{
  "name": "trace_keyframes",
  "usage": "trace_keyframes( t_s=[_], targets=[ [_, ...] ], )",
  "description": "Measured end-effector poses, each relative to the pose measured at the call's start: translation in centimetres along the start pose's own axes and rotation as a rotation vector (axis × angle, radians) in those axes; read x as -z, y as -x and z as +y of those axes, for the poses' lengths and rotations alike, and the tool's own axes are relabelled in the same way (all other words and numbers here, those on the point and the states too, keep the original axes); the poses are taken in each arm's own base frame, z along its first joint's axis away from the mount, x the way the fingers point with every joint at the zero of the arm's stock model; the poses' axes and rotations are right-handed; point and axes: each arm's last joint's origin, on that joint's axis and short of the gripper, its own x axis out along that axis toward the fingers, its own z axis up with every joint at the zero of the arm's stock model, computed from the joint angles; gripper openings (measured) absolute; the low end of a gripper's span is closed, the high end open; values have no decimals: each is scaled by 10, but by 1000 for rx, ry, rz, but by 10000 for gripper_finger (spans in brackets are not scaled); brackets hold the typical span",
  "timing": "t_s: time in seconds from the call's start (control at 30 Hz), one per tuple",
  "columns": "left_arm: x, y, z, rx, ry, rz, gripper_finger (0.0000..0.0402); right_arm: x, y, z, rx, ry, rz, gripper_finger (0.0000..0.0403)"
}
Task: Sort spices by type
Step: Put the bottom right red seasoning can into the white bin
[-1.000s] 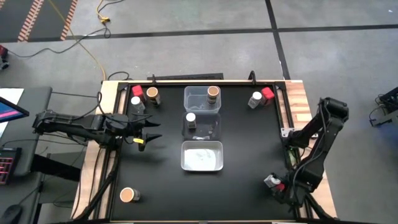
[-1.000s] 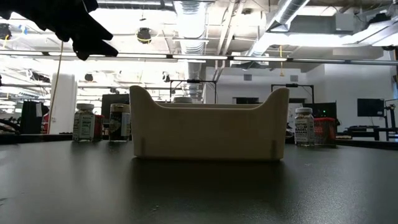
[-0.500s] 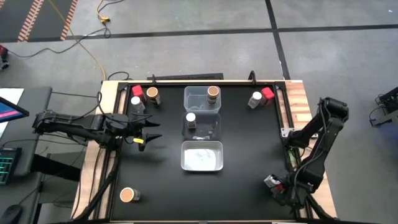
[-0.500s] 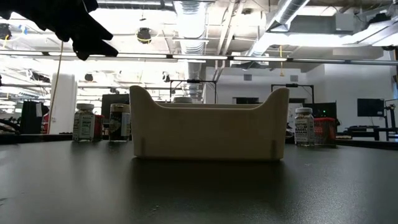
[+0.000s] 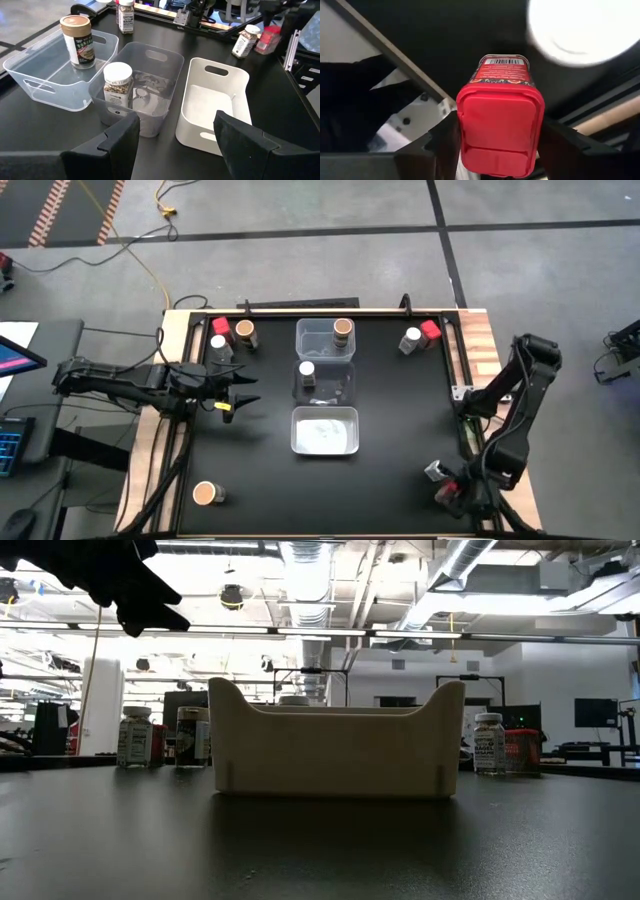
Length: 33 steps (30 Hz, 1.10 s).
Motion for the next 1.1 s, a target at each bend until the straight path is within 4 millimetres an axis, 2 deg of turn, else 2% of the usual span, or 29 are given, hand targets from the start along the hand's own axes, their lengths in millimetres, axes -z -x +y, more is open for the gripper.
trace_keyframes(
  t_s=[0.13, 0.3, 0.5, 0.67, 0.77, 0.97, 1.1],
  targets=[
    [0, 0, 0, 0, 0, 0, 242, 5, 25, 8, 13, 0, -3, 241],
    [0, 0, 0, 0, 0, 0, 242, 8, 72, 12, 83, -2, -27, 241],
    [0, 0, 0, 0, -10, 0, 242, -11, 127, 14, 136, 52, -81, 241],
    [0, 0, 0, 0, -11, 0, 242, -40, 156, 20, 56, 167, -187, 241],
    [0, 0, 0, 0, -11, 0, 242, -66, 166, 22, 60, 216, -257, 241],
    [0, 0, 0, 0, -11, 0, 242, -125, 173, 19, 132, 313, -325, 241],
    [0, 0, 0, 0, -11, 0, 242, -165, 171, 26, 150, 458, -373, 241]
  ],
)
